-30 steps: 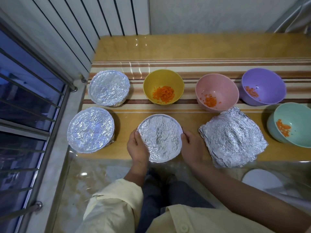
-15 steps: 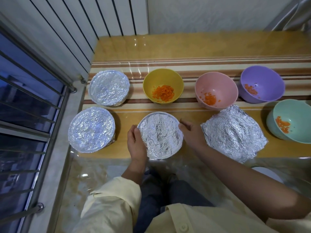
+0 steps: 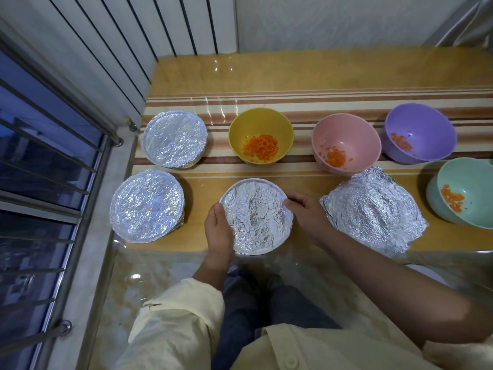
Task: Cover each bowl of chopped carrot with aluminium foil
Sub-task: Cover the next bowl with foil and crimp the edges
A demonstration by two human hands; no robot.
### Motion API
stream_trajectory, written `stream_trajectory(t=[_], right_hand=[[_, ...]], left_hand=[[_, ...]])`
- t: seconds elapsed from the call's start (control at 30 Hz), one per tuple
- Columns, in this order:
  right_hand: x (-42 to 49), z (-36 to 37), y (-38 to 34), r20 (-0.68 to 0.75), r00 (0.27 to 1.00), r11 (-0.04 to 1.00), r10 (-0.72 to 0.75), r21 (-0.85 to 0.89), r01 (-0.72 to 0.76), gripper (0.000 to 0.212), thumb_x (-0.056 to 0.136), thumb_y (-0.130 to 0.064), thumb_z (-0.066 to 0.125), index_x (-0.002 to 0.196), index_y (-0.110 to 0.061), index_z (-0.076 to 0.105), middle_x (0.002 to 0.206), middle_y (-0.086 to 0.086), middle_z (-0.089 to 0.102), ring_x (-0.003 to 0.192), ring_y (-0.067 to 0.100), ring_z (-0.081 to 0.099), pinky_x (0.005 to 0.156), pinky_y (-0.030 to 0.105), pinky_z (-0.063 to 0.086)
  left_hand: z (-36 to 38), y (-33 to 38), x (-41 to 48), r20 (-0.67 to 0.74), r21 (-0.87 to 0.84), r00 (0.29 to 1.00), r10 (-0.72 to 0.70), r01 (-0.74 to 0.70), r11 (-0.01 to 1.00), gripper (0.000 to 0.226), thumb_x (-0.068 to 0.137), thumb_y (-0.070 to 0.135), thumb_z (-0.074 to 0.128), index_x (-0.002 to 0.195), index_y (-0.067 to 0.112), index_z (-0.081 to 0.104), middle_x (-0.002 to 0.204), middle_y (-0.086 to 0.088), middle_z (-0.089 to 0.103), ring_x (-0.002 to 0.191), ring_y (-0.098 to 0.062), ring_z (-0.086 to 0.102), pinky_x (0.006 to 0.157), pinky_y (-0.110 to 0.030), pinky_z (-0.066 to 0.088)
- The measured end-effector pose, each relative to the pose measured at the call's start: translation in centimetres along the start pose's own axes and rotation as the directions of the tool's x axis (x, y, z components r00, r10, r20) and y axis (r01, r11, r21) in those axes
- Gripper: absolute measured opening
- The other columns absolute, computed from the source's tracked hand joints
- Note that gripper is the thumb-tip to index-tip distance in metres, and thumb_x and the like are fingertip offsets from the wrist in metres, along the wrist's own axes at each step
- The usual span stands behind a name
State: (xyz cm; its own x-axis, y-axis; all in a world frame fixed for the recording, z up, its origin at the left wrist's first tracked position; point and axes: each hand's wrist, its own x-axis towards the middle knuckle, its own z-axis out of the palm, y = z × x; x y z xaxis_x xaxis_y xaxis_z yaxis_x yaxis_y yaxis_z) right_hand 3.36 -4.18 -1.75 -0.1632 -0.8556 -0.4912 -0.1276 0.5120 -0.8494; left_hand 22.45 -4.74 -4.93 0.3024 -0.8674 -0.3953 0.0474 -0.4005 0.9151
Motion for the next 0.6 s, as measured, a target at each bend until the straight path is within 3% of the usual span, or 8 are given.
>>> stream_trajectory(t=[0.1, 0.23, 0.33, 0.43, 0.5, 0.6], right_hand=[[0.5, -0.1, -0.1, 0.023, 0.998, 0.994, 0.066, 0.082, -0.068, 0.029, 0.095, -0.019, 0.055, 0.123, -0.018, 0.063, 0.118, -0.004, 0.065, 0.108, 0.012, 0.060, 0.097, 0.035, 0.047], [0.0, 0.3, -0.7, 0.022, 0.999, 0.996, 0.037, 0.076, -0.038, 0.018, 0.098, -0.019, 0.051, 0.103, -0.026, 0.066, 0.096, -0.017, 0.065, 0.090, 0.001, 0.060, 0.077, 0.016, 0.046], [0.0, 0.1, -0.9, 0.072, 0.997, 0.997, 0.036, 0.064, -0.040, 0.022, 0.101, -0.024, 0.046, 0.114, -0.022, 0.064, 0.098, -0.018, 0.064, 0.094, 0.000, 0.060, 0.073, 0.013, 0.044], [0.4, -0.1, -0.9, 0.084, 0.996, 0.999, 0.025, 0.029, -0.028, 0.028, 0.100, -0.028, 0.048, 0.126, -0.023, 0.057, 0.117, -0.011, 0.059, 0.110, 0.008, 0.056, 0.088, 0.021, 0.045], [0.2, -0.2, -0.6, -0.035, 0.999, 1.000, 0.019, -0.022, -0.020, 0.040, 0.097, -0.034, 0.053, 0.134, -0.018, 0.053, 0.128, -0.007, 0.056, 0.117, 0.012, 0.053, 0.100, 0.034, 0.044], [-0.8, -0.6, 0.4, -0.173, 0.985, 0.999, 0.025, -0.019, -0.029, 0.032, 0.089, -0.036, 0.063, 0.113, -0.015, 0.068, 0.107, -0.003, 0.070, 0.096, 0.016, 0.067, 0.090, 0.043, 0.054]], left_hand=[[-0.2, -0.4, 0.4, -0.002, 0.000, 1.000, -0.003, 0.003, 1.000, 0.032, 0.108, 0.018, 0.037, 0.077, 0.018, 0.046, 0.076, -0.006, 0.036, 0.070, -0.019, 0.031, 0.063, -0.033, 0.029], [0.2, 0.1, 0.0, -0.031, -0.008, 1.000, 0.001, -0.001, 1.000, 0.032, 0.108, 0.016, 0.035, 0.077, 0.019, 0.040, 0.080, -0.007, 0.031, 0.074, -0.019, 0.029, 0.068, -0.033, 0.029], [0.5, 0.1, -0.2, -0.051, -0.035, 0.999, -0.008, 0.007, 0.999, 0.032, 0.109, 0.016, 0.034, 0.077, 0.018, 0.040, 0.081, -0.007, 0.033, 0.077, -0.018, 0.033, 0.071, -0.032, 0.033], [0.5, -0.3, -0.4, -0.082, -0.076, 0.996, -0.040, 0.034, 0.997, 0.032, 0.108, 0.018, 0.034, 0.079, 0.017, 0.045, 0.086, -0.009, 0.041, 0.082, -0.021, 0.038, 0.077, -0.036, 0.036], [0.4, -0.5, -0.8, -0.105, -0.104, 0.993, -0.059, 0.048, 0.993, 0.033, 0.109, 0.018, 0.034, 0.079, 0.016, 0.047, 0.086, -0.011, 0.043, 0.083, -0.022, 0.041, 0.078, -0.037, 0.038], [0.4, -0.4, -1.7, -0.093, -0.163, 0.994, -0.059, 0.044, 0.986, 0.031, 0.109, 0.016, 0.032, 0.088, 0.011, 0.054, 0.086, -0.009, 0.056, 0.084, -0.020, 0.053, 0.079, -0.034, 0.046]])
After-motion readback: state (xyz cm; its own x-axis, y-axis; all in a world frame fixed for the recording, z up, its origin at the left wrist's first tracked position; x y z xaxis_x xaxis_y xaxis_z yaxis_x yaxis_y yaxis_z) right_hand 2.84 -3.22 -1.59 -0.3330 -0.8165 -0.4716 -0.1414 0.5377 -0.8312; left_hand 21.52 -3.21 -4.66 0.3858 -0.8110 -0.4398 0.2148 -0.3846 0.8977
